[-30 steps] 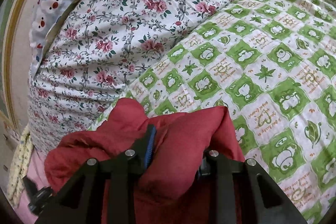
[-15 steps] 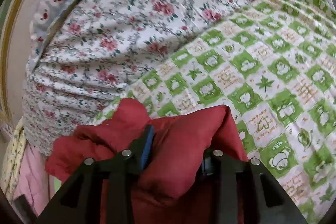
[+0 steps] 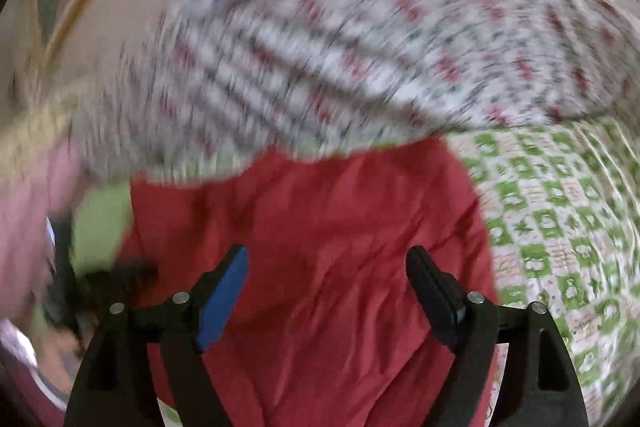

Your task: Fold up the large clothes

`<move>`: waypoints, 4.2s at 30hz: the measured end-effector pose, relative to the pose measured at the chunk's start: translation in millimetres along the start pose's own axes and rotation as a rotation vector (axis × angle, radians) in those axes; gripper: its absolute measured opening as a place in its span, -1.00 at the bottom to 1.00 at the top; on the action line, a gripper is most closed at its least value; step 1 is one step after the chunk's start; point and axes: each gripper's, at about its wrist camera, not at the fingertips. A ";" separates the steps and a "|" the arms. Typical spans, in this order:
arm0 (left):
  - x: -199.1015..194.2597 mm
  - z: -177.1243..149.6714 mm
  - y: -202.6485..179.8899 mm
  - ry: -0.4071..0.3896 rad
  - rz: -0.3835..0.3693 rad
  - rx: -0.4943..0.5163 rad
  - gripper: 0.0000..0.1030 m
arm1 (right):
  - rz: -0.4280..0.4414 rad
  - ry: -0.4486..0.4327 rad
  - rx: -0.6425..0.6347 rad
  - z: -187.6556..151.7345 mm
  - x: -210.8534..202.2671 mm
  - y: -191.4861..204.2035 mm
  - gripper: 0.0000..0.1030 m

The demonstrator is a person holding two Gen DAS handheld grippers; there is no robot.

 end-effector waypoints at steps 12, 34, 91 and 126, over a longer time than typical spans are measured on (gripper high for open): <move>34.4 28.1 36.8 0.058 0.040 -0.138 -0.11 | 0.002 0.166 0.183 -20.7 74.0 -55.4 0.64; -9.6 20.1 48.6 0.017 0.005 -0.168 -0.10 | -0.019 0.103 0.195 -19.0 51.4 -52.1 0.70; 45.7 -22.6 150.6 0.285 -0.477 -0.642 0.98 | 0.392 0.103 0.597 -95.3 49.7 -102.4 0.89; -141.5 -139.6 149.4 0.199 -0.598 -0.479 -0.16 | 0.503 0.074 0.529 -161.5 -143.6 -22.1 -0.21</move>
Point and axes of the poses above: each gripper's, at about its wrist camera, not at the fingertips, and x roughly the way its jaws point, y to its left, z to its top, and after that the axes turned 14 degrees about -x, right-handed
